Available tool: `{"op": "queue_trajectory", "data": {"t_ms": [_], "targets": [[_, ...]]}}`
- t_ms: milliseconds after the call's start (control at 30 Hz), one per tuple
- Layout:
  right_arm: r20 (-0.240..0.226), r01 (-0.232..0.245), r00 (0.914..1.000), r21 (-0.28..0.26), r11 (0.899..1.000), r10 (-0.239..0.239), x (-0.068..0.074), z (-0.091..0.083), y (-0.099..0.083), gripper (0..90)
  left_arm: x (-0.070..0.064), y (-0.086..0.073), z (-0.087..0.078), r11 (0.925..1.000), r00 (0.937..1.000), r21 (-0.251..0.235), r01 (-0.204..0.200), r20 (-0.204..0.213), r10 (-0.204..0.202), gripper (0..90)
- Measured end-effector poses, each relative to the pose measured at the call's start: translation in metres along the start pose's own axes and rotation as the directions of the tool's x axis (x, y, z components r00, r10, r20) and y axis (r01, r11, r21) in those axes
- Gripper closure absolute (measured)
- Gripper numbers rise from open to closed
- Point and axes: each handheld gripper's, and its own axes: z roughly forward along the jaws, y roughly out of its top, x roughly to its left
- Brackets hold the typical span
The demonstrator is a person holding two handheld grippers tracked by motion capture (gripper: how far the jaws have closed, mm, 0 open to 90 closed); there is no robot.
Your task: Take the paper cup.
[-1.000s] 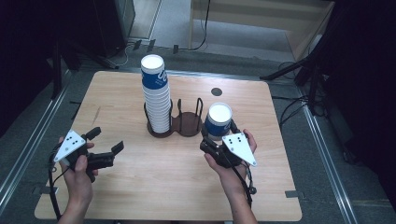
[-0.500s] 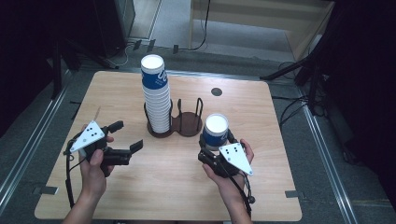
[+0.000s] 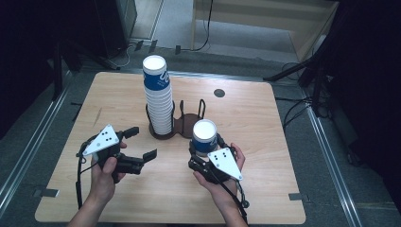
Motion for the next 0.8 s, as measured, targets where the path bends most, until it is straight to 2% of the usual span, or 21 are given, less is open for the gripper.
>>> {"op": "queue_trajectory", "data": {"t_ms": [67,233,400,533,633,800], "targets": [[-0.007,0.008,0.9999,0.001,1.000,-0.008,0.003,0.000,-0.001,18.2,-0.004,0.000,0.003,1.0000,0.9998,0.000,-0.008,0.017,0.008,1.2],[-0.030,0.008,0.9995,0.009,1.000,-0.008,0.011,0.001,-0.004,18.2,-0.013,0.001,0.010,0.9995,0.9995,0.015,-0.028,0.018,0.028,1.2],[-0.050,0.022,0.9985,0.017,1.000,-0.021,0.018,0.001,-0.007,18.2,-0.017,0.001,0.014,0.9996,0.9980,0.020,-0.018,0.061,0.016,1.3],[-0.063,0.028,0.9977,0.017,0.999,-0.027,0.023,0.001,-0.008,18.2,-0.018,0.001,0.014,0.9996,0.9972,0.025,-0.015,0.073,0.013,1.3],[-0.066,0.051,0.9966,0.018,0.999,-0.050,0.027,0.002,-0.010,18.2,-0.018,0.002,0.014,0.9993,0.9971,0.033,-0.016,0.075,0.013,1.3],[-0.068,0.098,0.9930,0.023,0.995,-0.097,0.033,0.004,-0.015,18.4,-0.020,0.003,0.015,0.9971,0.9968,0.066,-0.039,0.071,0.035,1.3]]}}
